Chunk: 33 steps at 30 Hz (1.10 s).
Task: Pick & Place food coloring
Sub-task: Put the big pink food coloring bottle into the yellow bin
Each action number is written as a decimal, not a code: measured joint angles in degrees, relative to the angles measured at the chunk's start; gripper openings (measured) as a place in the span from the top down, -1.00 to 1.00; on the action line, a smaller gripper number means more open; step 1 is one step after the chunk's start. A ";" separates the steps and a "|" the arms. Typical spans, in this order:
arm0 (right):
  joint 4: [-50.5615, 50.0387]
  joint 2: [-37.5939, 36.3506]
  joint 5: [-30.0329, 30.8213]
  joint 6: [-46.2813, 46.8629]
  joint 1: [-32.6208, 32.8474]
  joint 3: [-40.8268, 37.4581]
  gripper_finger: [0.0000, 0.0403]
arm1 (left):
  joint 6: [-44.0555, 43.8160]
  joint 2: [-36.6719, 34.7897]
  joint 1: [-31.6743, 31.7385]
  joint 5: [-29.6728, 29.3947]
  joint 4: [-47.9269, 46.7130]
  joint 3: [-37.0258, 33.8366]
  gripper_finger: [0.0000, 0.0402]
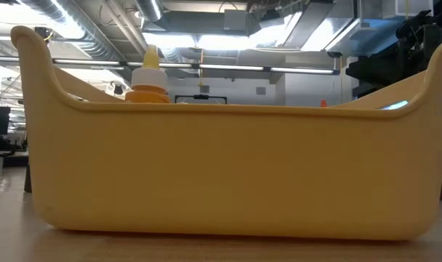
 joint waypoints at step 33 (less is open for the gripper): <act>0.00 0.00 0.00 -0.03 0.00 0.01 0.41 | 3.65 2.77 -0.38 2.74 0.03 0.00 -0.16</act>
